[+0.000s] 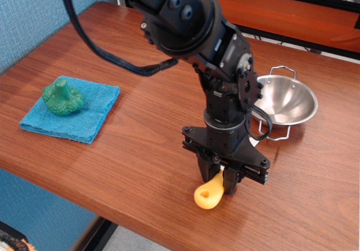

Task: Move the knife just behind the blue cloth

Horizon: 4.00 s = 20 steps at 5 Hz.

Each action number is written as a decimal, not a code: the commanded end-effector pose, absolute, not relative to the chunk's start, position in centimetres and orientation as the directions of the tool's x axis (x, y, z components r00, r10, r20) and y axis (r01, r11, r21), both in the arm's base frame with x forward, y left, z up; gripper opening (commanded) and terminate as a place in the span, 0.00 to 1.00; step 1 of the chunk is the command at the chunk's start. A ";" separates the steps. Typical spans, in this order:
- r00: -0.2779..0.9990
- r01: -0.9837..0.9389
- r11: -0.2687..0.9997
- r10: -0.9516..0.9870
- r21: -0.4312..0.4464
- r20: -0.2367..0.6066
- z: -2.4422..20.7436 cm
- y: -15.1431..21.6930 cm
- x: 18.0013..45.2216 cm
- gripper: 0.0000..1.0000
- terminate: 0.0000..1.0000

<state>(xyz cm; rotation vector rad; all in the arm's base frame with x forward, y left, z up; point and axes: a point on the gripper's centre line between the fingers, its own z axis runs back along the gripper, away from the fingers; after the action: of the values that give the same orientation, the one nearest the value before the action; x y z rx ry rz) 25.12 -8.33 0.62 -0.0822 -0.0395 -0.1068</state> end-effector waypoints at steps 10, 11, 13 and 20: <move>-0.114 -0.958 -0.081 0.988 -0.274 0.107 5.7 8.9 36.6 0.00 0.00; -0.130 -0.961 -0.104 0.988 -0.258 0.087 4.5 10.4 37.7 0.00 0.00; -0.131 -0.971 -0.112 0.989 -0.211 0.075 3.2 12.2 37.8 0.00 0.00; 0.098 -0.940 0.126 0.990 -0.316 0.103 9.2 10.5 39.1 1.00 0.00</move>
<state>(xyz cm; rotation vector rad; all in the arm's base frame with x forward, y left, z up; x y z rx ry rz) 39.81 9.94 6.63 -0.1455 -0.2419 1.4378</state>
